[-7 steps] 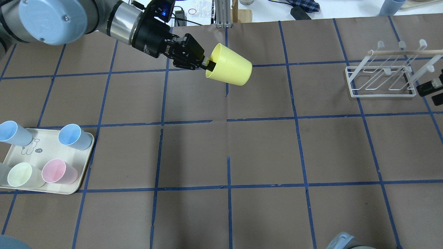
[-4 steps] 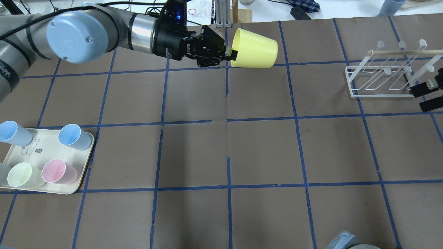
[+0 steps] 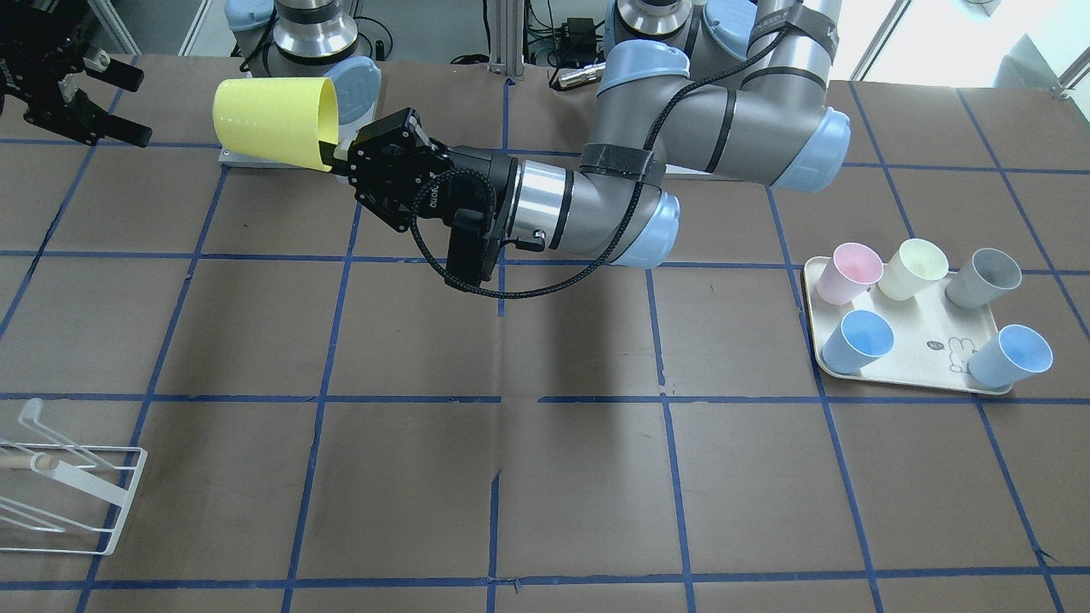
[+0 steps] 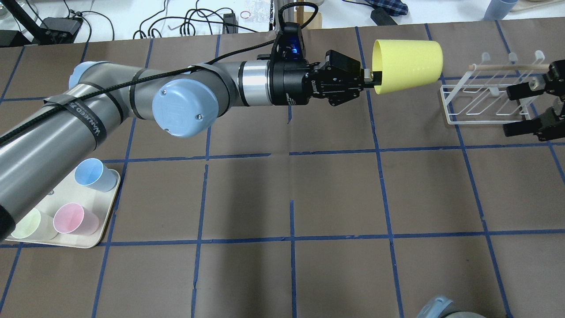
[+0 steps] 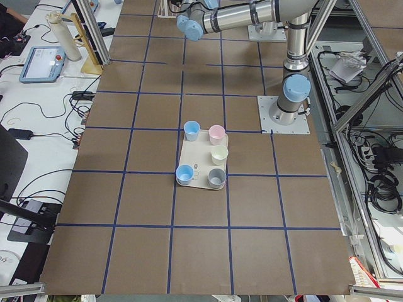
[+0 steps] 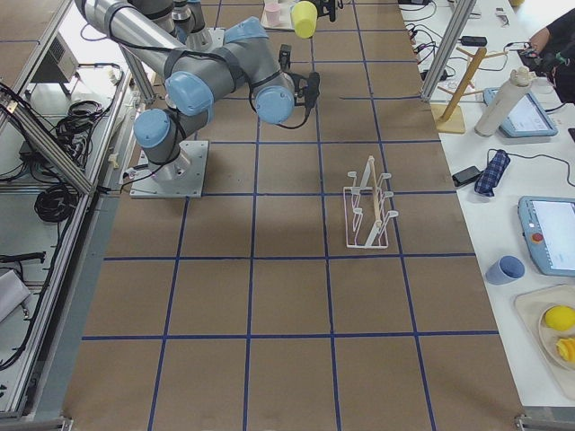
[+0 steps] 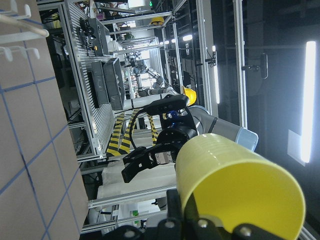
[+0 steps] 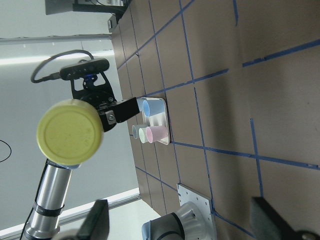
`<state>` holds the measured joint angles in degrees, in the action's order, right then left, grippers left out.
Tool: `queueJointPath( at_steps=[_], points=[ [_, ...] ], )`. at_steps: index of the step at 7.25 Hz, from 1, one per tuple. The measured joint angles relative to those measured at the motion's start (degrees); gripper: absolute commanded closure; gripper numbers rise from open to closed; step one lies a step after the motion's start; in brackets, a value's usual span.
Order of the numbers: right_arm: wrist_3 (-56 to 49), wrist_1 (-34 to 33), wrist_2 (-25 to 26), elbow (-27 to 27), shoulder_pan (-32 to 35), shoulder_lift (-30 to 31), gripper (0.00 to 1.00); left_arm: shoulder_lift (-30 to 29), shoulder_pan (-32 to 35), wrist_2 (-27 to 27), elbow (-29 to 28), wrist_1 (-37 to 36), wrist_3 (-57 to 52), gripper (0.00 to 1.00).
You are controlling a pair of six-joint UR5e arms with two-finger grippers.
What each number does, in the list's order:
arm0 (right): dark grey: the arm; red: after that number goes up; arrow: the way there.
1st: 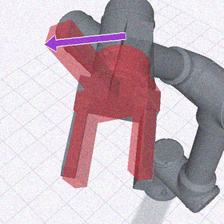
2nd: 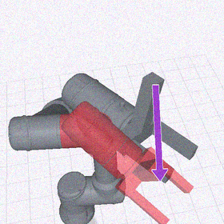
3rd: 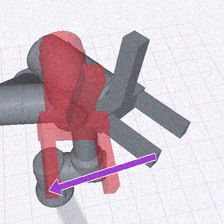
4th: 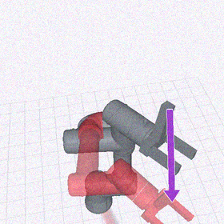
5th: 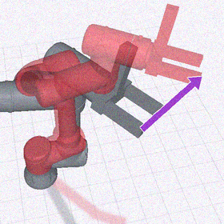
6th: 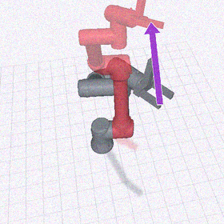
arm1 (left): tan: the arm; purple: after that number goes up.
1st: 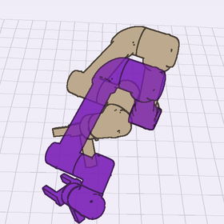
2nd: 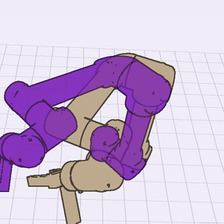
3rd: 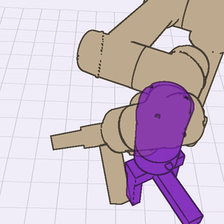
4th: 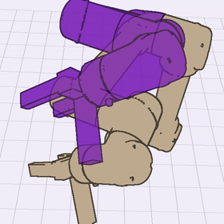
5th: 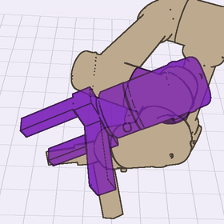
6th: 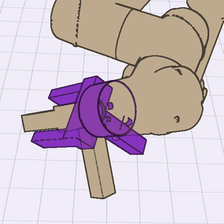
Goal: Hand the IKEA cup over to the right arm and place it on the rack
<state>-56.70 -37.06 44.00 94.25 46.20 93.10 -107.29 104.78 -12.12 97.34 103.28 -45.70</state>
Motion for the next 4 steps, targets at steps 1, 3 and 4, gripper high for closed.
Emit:
queueJointPath(
  at_steps=[1, 3, 4],
  points=[
    [-1.30, 1.47, -2.04, -0.01, 0.05, -0.02, 0.00, -0.02, 0.70, -1.24, 1.37, -0.55, -0.50, 1.00],
    [-3.38, 6.15, -3.84, 0.03, 0.14, 0.14, 0.00, -0.22, 2.54, -2.02, 2.43, -1.37, -0.90, 1.00],
    [-3.71, 7.29, -4.84, 0.14, 0.23, 0.17, 0.00, -0.40, 3.14, -2.20, 2.56, -2.30, -0.94, 1.00]
  ],
)
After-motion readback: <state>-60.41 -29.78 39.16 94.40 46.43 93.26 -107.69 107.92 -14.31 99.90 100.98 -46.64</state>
